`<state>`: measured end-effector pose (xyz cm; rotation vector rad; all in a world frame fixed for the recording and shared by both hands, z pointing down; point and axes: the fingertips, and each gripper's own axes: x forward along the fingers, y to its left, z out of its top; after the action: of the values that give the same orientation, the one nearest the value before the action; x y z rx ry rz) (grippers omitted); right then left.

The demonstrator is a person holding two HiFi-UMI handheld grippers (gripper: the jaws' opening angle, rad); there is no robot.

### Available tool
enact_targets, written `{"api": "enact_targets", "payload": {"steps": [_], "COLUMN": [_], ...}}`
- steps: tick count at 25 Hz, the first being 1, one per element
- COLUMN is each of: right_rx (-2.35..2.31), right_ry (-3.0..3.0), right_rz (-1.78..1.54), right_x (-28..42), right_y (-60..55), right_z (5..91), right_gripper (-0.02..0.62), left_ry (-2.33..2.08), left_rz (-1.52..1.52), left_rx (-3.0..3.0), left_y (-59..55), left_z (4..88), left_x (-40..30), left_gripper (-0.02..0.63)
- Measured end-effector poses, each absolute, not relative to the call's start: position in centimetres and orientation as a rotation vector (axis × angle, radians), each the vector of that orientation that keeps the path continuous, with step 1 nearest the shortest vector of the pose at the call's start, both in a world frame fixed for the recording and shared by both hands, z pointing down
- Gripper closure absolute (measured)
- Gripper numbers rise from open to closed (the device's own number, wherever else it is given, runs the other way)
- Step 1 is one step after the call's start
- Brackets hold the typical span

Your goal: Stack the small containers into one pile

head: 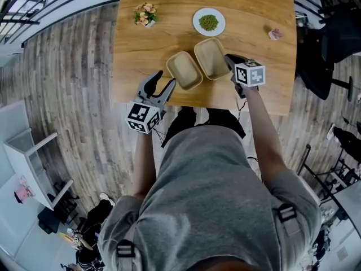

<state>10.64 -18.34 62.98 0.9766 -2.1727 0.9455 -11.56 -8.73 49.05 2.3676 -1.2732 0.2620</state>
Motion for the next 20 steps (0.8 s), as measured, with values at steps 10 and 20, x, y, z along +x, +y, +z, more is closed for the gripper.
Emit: {"api": "enact_targets", "payload": {"steps": [10, 20], "right_rx": [0.96, 0.92], "right_ry": [-2.197, -2.217], "right_rz": [0.99, 1.009], "right_x": [7.8, 4.8], "right_y": [-16.6, -14.9], "right_z": [62.7, 62.6], "right_gripper": [0.575, 0.575], "left_ry": [-1.302, -1.312], "left_rz": [0.261, 0.263], "left_rx": [2.358, 2.358], "left_y": [-6.7, -5.0], "left_z": [49.1, 49.1], "left_x": [-13.8, -15.3], "left_gripper": [0.385, 0.385]}}
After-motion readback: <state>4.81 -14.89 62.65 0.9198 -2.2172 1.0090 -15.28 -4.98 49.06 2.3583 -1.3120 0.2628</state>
